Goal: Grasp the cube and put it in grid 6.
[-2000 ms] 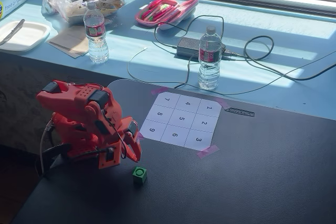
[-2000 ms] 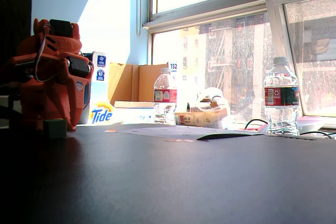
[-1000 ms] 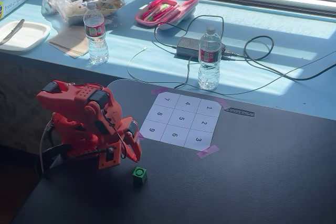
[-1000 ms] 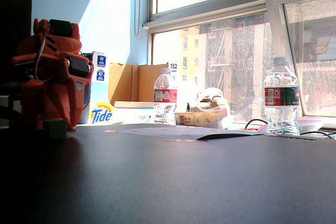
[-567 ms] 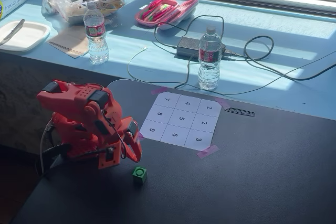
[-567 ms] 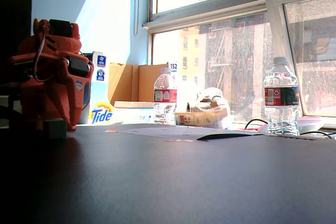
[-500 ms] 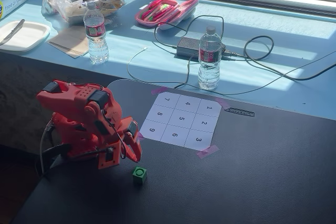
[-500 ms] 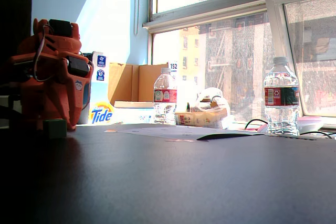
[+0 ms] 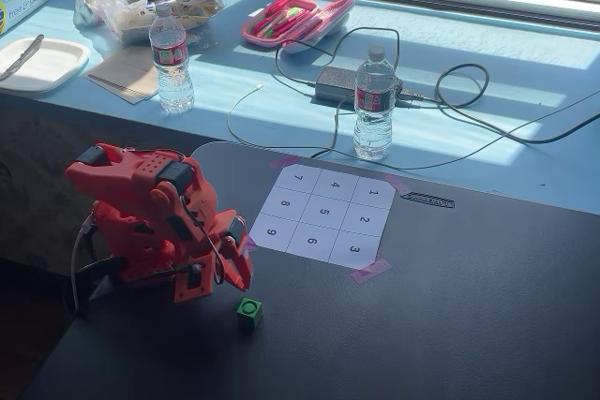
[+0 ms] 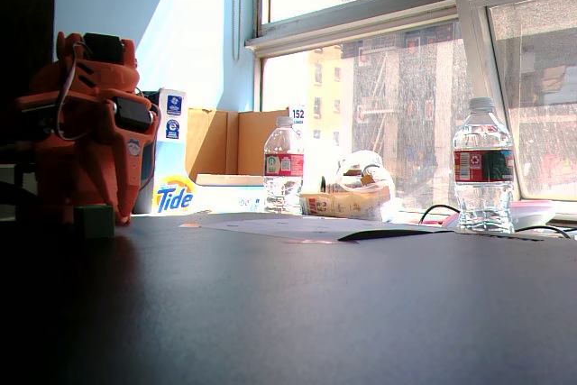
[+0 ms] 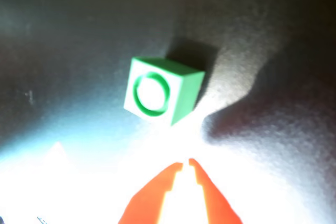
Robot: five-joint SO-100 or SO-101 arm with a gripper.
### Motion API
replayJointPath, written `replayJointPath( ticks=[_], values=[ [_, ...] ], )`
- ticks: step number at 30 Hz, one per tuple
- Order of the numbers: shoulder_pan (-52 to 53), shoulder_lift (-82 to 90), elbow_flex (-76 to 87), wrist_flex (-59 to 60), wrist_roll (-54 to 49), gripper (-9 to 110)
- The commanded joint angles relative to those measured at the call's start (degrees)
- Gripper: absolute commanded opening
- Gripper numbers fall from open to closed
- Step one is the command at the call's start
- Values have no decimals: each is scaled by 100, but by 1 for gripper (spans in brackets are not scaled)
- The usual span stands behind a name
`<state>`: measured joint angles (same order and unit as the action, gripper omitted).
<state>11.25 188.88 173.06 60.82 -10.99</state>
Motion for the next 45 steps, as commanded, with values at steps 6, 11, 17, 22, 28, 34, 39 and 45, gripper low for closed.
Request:
replayJointPath(
  ticks=[6, 11, 17, 22, 28, 34, 39, 45],
  values=[
    [-44, 18, -290, 97, 35, 0],
    [-18, 18, -316, 79, 79, 2],
    [-123, 18, -791, 387, 272, 10],
    [-53, -721, -1371, 334, 325, 13],
    [211, -1705, -1775, 149, 264, 19],
    [352, -2751, -2136, -18, 272, 27],
    [606, -3489, -2408, -272, 220, 30],
    [765, -4324, -2689, -431, 211, 32]
  ],
)
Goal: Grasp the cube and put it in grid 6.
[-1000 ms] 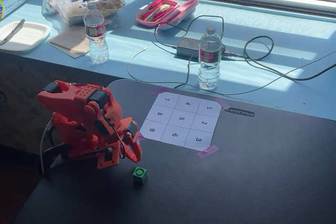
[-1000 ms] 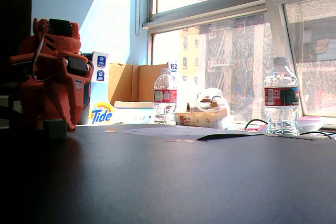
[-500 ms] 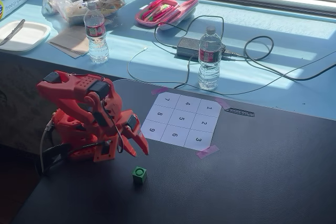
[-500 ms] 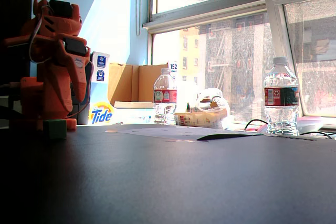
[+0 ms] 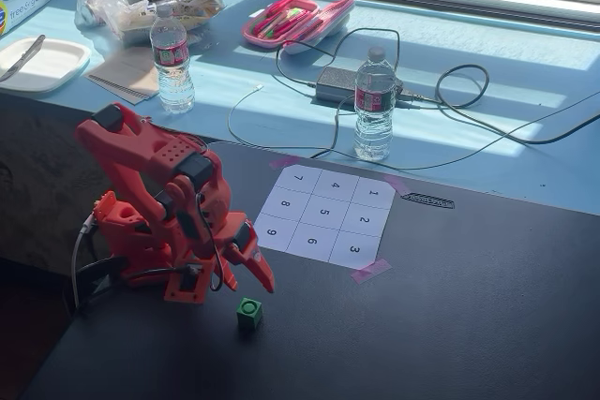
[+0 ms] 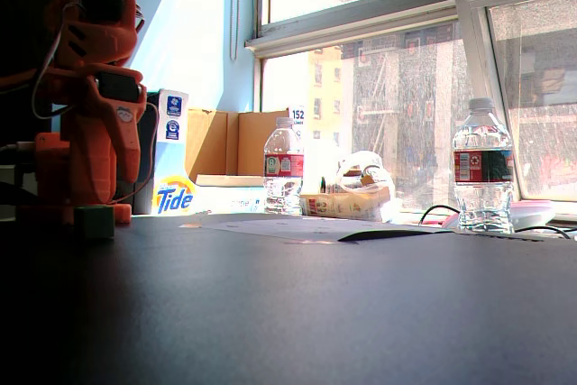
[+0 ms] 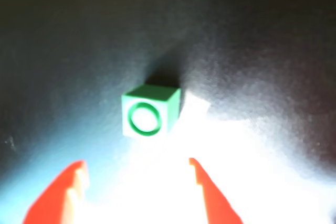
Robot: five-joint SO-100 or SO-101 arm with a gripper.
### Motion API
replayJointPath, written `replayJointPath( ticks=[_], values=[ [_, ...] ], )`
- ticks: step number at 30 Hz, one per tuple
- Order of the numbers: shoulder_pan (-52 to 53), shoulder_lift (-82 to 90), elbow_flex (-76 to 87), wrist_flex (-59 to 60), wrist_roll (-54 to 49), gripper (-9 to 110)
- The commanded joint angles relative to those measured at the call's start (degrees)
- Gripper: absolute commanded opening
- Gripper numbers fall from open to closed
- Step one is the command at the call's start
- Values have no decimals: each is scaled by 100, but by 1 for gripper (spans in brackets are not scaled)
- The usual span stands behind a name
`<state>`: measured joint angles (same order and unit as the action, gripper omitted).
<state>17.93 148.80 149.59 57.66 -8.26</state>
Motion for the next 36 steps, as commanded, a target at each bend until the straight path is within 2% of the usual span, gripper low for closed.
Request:
replayJointPath(
  ticks=[1, 18, 21, 29, 36],
  values=[
    [149, -483, -422, -149, -62, 32],
    [659, -2259, -896, -1028, -185, 31],
    [659, -2338, -879, -1143, -158, 27],
    [633, -2355, -817, -1354, -211, 0],
    [527, -2329, -870, -1310, -211, 0]
  ],
)
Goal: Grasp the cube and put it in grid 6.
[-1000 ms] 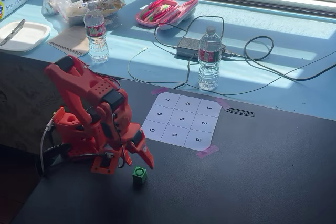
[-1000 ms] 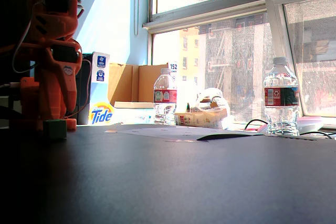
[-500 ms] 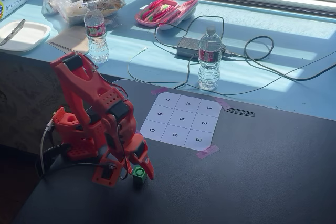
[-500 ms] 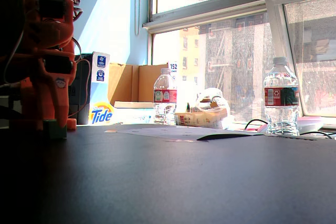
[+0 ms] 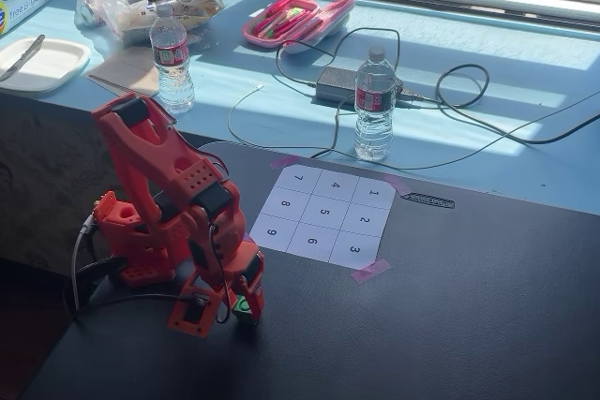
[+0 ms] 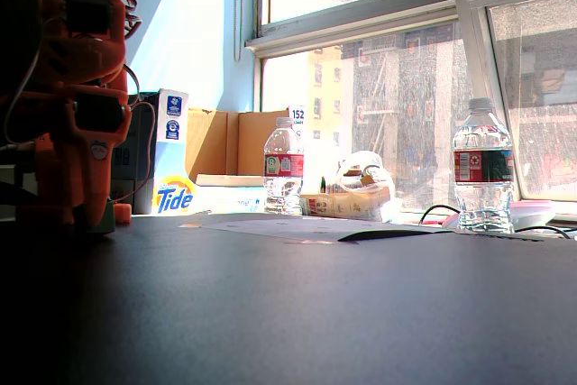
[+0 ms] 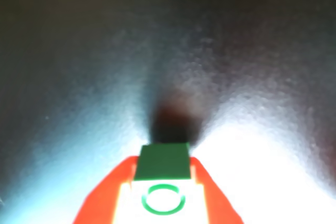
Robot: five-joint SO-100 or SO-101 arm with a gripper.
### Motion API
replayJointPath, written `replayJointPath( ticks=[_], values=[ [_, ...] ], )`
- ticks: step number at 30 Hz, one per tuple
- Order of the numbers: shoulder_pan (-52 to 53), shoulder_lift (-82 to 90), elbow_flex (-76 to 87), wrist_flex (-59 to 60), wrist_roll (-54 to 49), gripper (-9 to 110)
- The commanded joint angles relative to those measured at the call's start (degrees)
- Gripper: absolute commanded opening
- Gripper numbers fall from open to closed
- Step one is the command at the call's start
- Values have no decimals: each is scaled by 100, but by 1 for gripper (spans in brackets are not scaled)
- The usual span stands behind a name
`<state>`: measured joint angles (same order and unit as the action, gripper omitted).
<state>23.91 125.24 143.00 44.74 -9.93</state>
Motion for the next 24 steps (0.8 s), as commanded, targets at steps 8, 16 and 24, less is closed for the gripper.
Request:
replayJointPath(
  ticks=[8, 16, 24],
  values=[
    [-624, 185, -1143, 809, 272, 0],
    [-1652, -44, -2197, 1529, 686, 0],
    [-2848, -624, -3199, 2030, 1081, 0]
  ],
)
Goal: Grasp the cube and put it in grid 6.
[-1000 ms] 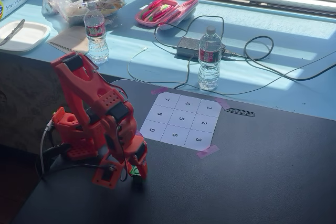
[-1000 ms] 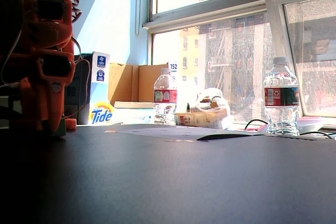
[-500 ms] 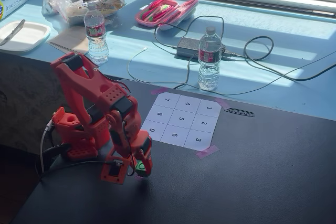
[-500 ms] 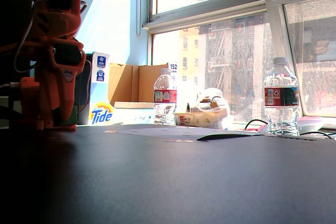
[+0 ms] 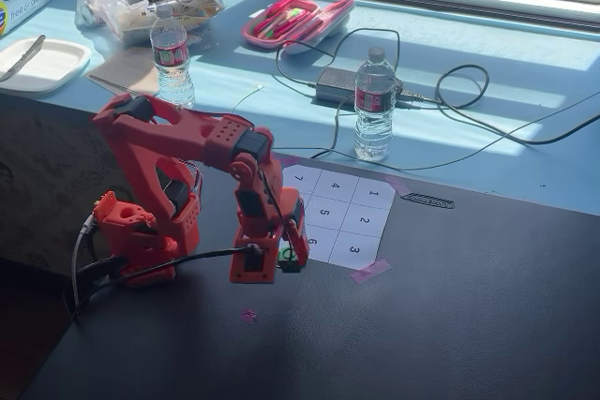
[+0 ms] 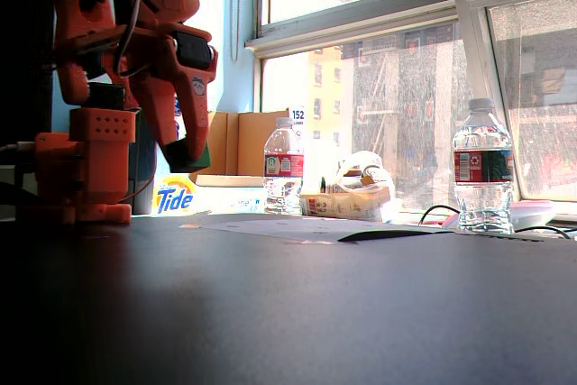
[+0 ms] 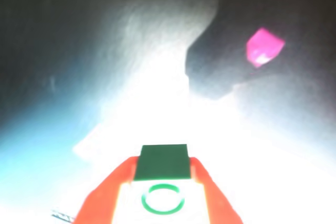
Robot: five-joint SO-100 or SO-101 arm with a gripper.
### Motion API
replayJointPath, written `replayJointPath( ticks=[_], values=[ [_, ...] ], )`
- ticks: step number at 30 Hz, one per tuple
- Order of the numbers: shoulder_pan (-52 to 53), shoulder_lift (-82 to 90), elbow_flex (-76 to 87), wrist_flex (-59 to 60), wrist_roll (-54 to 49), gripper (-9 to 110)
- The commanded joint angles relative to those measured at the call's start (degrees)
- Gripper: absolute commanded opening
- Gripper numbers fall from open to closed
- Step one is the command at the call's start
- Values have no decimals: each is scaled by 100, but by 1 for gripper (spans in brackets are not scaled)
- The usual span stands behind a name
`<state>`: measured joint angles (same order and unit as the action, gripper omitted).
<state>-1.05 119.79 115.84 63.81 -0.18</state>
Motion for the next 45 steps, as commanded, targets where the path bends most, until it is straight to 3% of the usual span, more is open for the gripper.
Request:
replayJointPath(
  ticks=[1, 16, 32, 35, 40, 45],
  values=[
    [-510, -132, -545, 132, 158, 0],
    [-2153, -1301, -756, -229, 598, 0],
    [-2338, -2127, -738, -826, 571, 0],
    [-2347, -2197, -747, -826, 457, 9],
    [-2364, -2232, -800, -694, 255, 34],
    [-2364, -2224, -1046, -431, 202, 41]
  ],
)
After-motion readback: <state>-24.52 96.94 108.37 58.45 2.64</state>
